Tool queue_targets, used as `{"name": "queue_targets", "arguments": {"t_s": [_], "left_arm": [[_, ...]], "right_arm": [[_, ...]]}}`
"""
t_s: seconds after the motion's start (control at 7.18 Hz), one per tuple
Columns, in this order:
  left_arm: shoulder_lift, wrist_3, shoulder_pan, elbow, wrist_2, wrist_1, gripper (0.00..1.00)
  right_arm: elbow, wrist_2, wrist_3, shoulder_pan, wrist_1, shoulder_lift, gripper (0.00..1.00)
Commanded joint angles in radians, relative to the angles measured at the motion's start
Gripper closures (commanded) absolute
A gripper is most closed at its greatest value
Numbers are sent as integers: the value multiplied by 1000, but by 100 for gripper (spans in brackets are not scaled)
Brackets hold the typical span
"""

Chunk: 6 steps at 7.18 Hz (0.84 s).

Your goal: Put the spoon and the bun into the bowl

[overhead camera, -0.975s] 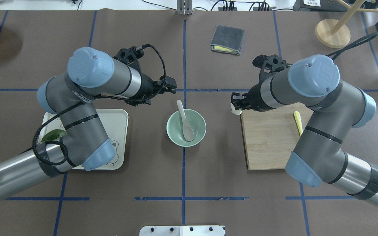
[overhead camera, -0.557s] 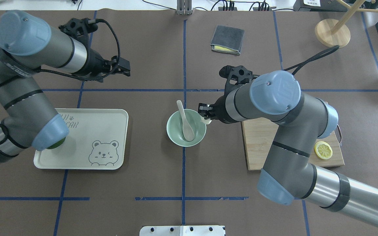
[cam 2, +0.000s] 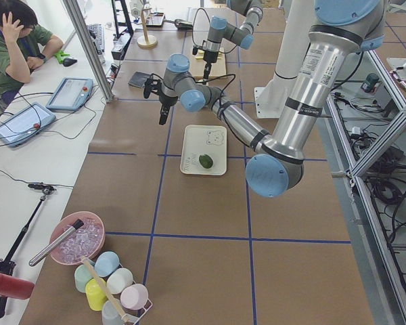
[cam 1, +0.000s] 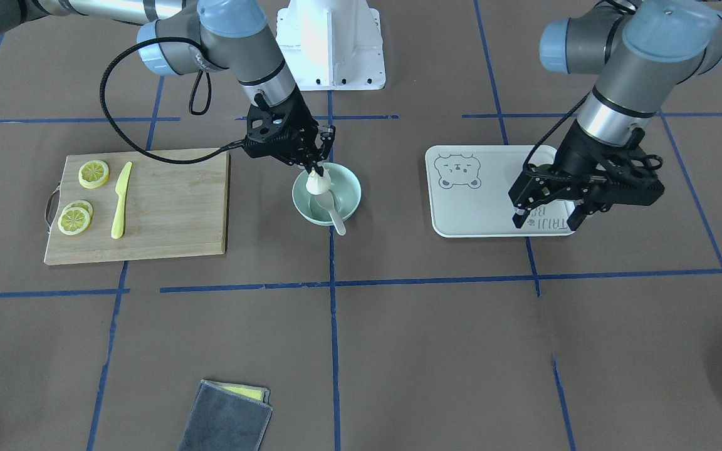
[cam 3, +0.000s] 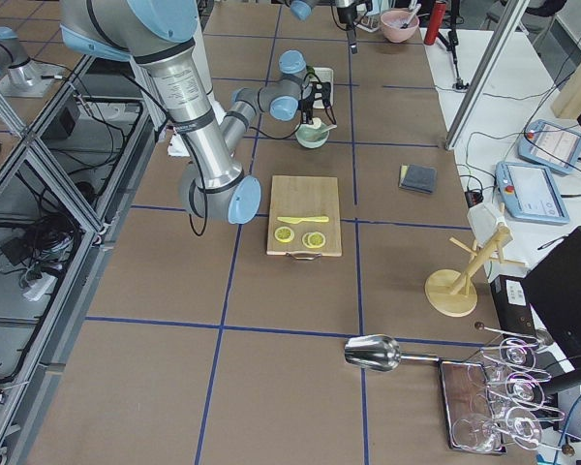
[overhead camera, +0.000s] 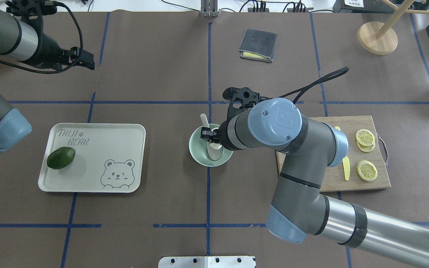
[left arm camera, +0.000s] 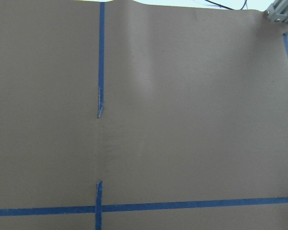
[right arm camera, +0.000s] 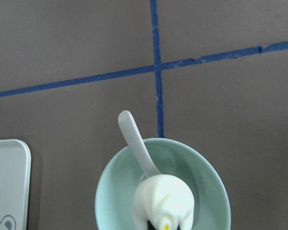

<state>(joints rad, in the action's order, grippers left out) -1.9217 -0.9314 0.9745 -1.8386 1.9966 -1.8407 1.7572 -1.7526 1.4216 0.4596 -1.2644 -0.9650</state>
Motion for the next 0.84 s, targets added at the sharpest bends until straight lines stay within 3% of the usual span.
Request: {"name": "queue_targets", "arguments": {"t_s": [0.0, 0.42, 0.7], "left_arm": [[42, 89, 52, -1, 2, 1, 0], [110, 265, 139, 15, 5, 1, 0], [156, 413, 228, 60, 95, 1, 0]], "right_arm": [[1, 1, 5, -1, 0, 3, 0], [4, 1, 5, -1, -3, 8, 0], [22, -10, -1, 23, -18, -6, 0]]}}
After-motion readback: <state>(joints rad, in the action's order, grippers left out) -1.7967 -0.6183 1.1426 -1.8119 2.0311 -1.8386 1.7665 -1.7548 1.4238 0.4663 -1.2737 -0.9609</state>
